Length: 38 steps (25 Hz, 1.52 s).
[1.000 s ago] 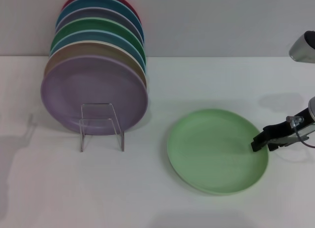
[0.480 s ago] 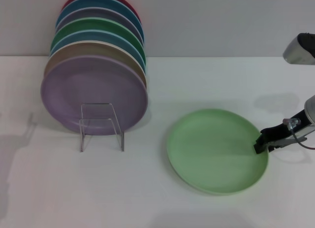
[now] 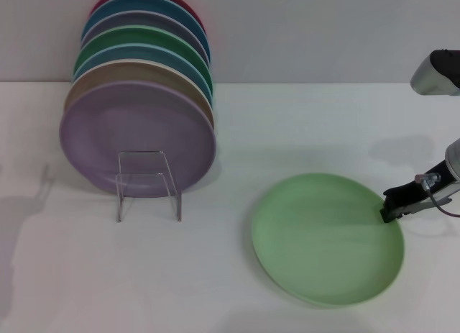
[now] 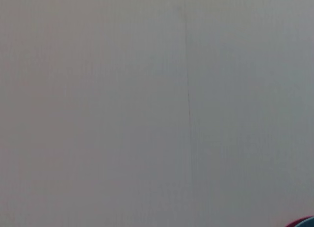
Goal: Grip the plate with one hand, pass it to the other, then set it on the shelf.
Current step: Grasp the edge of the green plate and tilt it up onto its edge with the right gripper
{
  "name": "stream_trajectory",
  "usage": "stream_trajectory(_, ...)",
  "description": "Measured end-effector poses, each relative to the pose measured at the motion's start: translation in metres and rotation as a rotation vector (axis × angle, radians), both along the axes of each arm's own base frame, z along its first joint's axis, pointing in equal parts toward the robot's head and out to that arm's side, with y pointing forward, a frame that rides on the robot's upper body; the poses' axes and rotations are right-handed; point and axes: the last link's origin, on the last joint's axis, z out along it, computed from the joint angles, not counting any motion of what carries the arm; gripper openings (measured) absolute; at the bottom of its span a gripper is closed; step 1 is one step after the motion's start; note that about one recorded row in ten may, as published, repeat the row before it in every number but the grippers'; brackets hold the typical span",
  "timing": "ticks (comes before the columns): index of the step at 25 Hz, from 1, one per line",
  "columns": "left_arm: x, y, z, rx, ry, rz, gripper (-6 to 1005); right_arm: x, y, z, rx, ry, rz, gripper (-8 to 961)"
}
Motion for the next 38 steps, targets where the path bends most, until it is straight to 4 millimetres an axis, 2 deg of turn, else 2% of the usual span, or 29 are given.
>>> stream_trajectory(3, 0.0, 0.0, 0.0, 0.0, 0.0, 0.0, 828, -0.002, 0.0, 0.001, 0.005, -0.006, 0.015, 22)
stream_trajectory(12, 0.003, 0.001, -0.001, 0.002, -0.006, -0.009, 828, -0.01, 0.001, 0.01, 0.043, -0.006, 0.073, 19)
stream_trajectory(18, 0.003, 0.001, 0.0, 0.005, -0.007, -0.013, 828, -0.024, 0.005, 0.02, 0.1, 0.001, 0.159, 21)
stream_trajectory(23, 0.006, 0.004, 0.0, 0.006, -0.007, -0.022, 827, -0.043, 0.009, 0.033, 0.208, 0.009, 0.281, 23)
stream_trajectory(28, 0.008, 0.006, 0.0, 0.007, -0.007, -0.031, 827, -0.059, 0.005, 0.042, 0.263, 0.029, 0.364, 25)
stream_trajectory(38, 0.013, 0.01, 0.001, 0.014, -0.012, -0.048, 827, -0.064, -0.009, 0.069, 0.355, 0.009, 0.441, 29)
